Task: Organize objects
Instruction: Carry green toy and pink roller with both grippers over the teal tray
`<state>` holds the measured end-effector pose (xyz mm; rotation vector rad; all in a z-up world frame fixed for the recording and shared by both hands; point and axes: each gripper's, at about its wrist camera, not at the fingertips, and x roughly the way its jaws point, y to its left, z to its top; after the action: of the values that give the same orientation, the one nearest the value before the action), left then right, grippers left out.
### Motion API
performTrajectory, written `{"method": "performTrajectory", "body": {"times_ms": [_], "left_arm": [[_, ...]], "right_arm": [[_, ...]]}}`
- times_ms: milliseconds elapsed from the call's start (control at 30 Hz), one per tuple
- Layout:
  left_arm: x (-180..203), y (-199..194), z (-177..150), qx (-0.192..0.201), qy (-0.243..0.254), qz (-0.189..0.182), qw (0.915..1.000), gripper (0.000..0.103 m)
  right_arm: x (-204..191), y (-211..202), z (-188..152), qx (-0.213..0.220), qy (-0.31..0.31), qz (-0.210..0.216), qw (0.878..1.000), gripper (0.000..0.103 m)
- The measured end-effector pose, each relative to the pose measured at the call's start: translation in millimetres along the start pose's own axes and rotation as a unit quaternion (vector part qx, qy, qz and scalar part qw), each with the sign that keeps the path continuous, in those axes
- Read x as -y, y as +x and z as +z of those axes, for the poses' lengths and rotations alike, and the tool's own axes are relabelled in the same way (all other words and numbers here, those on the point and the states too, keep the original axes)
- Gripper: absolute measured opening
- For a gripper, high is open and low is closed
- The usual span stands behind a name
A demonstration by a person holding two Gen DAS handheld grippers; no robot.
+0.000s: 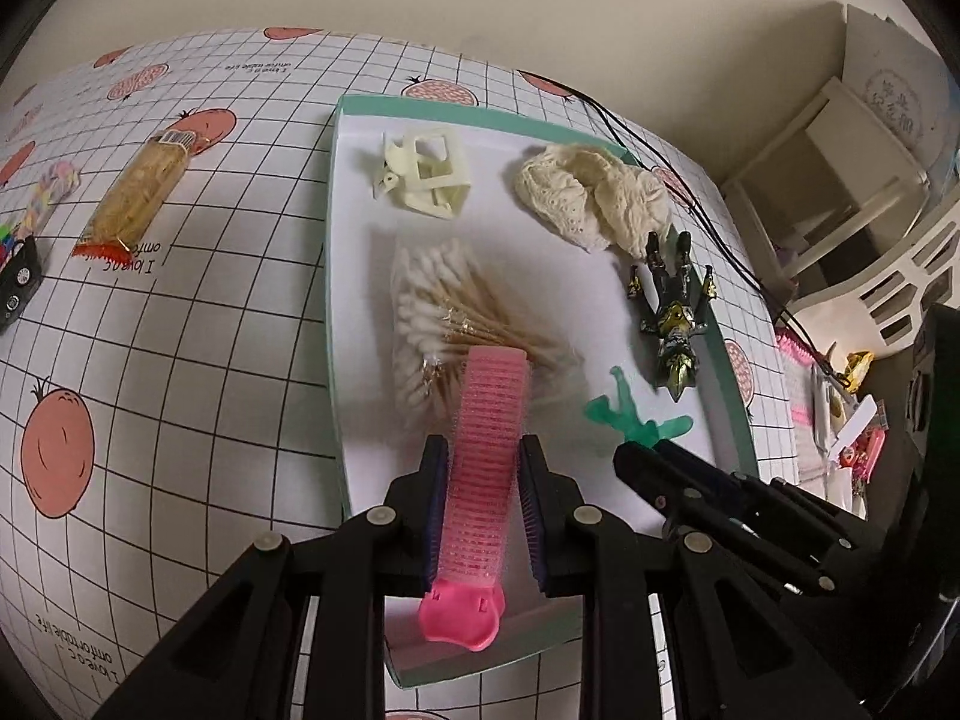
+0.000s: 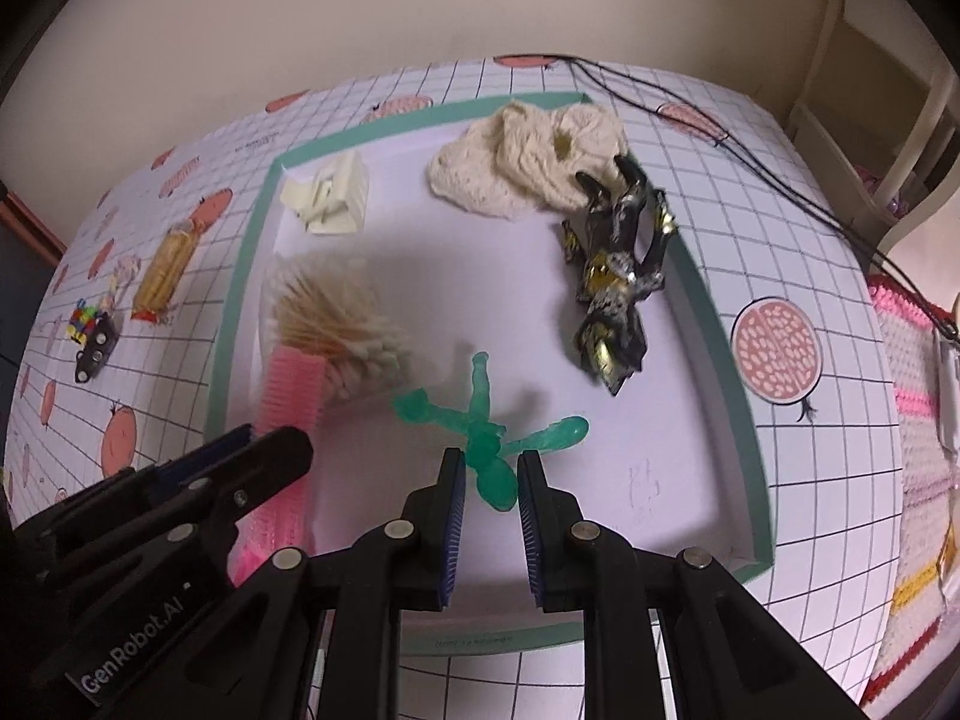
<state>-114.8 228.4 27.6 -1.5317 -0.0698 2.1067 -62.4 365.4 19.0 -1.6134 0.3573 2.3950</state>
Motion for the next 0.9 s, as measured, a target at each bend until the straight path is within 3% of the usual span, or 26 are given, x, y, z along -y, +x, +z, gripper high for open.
{"method": "performTrajectory", "body": {"times_ms": [233,567,767,900], "left_arm": [[1.1,0.1,-0.7,0.0,0.003,0.0,1.0,0.025],[2.5,0.4,1.8,-0.006,0.007,-0.002,1.0,0.025],[0.2,-4.6,1.6,-0.007,0.002,-0.008,0.9999,0.029],[2.3,-13.6,3.5,0.004,0.005,-0.017,0.9998,0.031]], "right_arm": [[-1.8,8.4,-3.4,-0.022,-0.009,-0.006,1.0,0.019],[0.6,8.4,-4.1,-0.021,-0.005,-0.005,1.0,0.021],[1.9,5.2,-2.9,-0.01,-0.002,-0.004,1.0,0.032],[3.7,2.5,-1.2,0.0,0.0,-0.003,1.0,0.032]]}}
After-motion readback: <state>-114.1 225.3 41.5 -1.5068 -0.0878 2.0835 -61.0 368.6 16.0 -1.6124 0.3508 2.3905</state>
